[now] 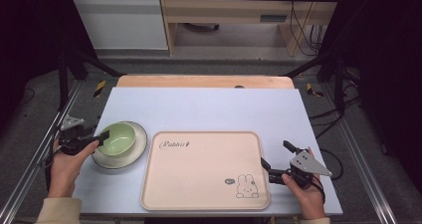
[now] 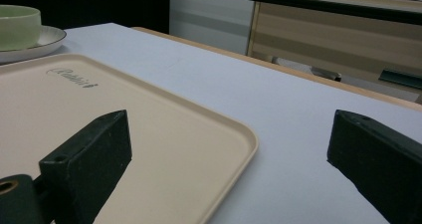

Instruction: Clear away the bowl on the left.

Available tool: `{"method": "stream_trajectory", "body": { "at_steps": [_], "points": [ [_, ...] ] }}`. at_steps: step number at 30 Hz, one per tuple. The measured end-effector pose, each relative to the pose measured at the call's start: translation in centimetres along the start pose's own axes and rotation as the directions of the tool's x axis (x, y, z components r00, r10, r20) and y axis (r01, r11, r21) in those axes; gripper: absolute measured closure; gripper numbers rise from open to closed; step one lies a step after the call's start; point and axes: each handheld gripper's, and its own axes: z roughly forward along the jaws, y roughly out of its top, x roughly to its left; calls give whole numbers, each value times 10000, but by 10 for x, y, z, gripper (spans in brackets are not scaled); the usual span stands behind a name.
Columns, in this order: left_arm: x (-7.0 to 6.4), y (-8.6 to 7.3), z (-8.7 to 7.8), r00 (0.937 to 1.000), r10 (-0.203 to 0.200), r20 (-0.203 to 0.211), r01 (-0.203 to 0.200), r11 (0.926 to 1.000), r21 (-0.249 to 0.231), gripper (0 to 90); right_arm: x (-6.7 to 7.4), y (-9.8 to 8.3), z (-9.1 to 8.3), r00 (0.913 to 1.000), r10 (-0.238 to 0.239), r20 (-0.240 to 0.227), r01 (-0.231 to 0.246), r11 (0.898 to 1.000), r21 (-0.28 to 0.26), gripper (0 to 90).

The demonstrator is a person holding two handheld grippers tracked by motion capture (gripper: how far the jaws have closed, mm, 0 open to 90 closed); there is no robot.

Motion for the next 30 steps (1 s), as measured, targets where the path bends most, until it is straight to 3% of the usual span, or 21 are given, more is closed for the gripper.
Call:
{"method": "stream_trajectory", "body": {
  "at_steps": [6,15,22,30],
  "points": [
    [4,-6,5,9993,-300,206,294,9991,301,445,0,0,0,10000,11,-16,-11,10000,38,39],
    [-2,-7,9,9997,-221,122,205,9924,1212,579,2,0,2,9999,20,-117,-20,10000,38,41],
    [-4,-9,13,9997,-125,187,99,9909,1345,625,1,0,1,9999,62,-84,-61,10000,14,41],
    [-1,-11,14,9988,-449,209,415,9893,1399,756,1,0,1,9999,50,-103,-50,10000,40,41]
  ]
}}
